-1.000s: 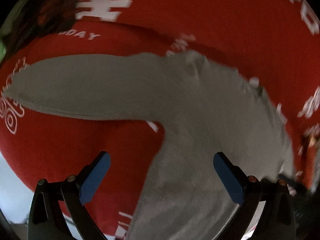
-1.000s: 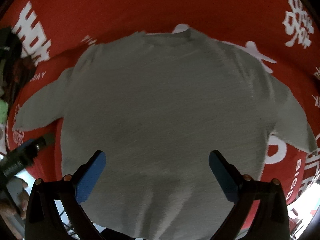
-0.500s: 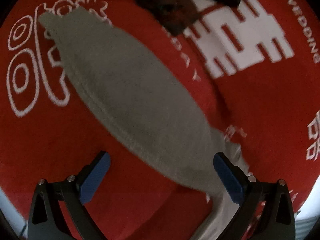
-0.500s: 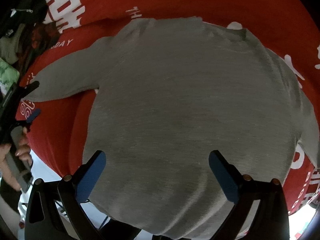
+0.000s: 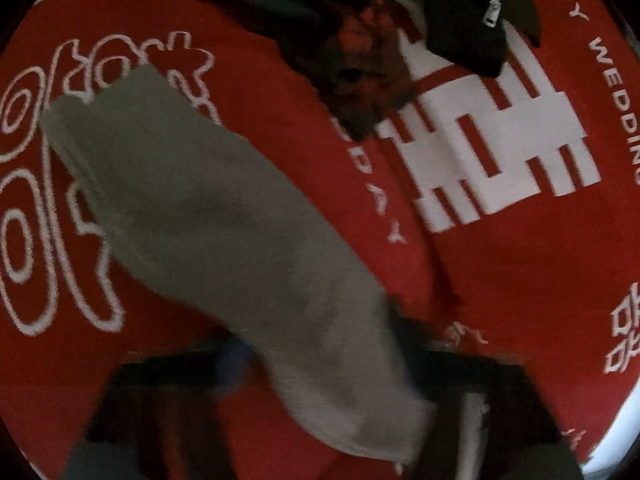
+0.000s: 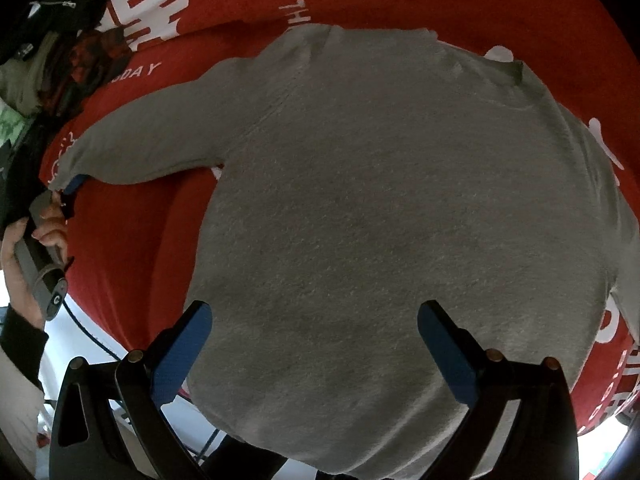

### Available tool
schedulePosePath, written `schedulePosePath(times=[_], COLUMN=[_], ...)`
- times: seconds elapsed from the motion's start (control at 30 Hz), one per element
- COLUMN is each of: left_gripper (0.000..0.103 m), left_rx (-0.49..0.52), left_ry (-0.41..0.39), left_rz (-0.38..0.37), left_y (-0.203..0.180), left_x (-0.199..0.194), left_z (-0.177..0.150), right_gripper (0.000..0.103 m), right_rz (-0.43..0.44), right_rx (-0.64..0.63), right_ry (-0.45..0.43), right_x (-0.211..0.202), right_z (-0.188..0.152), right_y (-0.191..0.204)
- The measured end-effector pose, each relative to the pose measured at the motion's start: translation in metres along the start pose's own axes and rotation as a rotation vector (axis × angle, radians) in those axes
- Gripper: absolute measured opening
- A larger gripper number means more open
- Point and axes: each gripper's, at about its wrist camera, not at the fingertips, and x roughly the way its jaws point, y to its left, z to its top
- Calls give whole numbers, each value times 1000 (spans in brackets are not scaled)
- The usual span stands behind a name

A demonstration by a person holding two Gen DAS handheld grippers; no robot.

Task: Fold small clothes
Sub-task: 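Grasp the sweater sleeve cuff with the left gripper and lift it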

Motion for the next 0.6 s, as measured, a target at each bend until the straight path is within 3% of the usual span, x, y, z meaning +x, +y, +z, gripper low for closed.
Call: schedulePosePath(times=[0.03,0.1,0.23,0.43,0.6], left_gripper=[8,8,8,8,8], left_rx=[-13,-15,149,361,567], left_ry=[19,9,-15,65,198], left_rz=[-38,-84,-178,-355,-482], left_y=[5,8,-24,-112,-207], left_x=[3,1,-16,-29,-28], left_z=[1,-1,-12,-46,-117], right_gripper=[103,103,103,103,103], right_rz=[2,4,9,26,37], right_rx=[5,14,22,82,159], right_ry=[-1,-6,-20,-43,-95], right_x=[-1,-2,-6,-12,-30], right_z=[0,-1,-4,-10,-19], right_y=[-1,-3,-10,-31,-69])
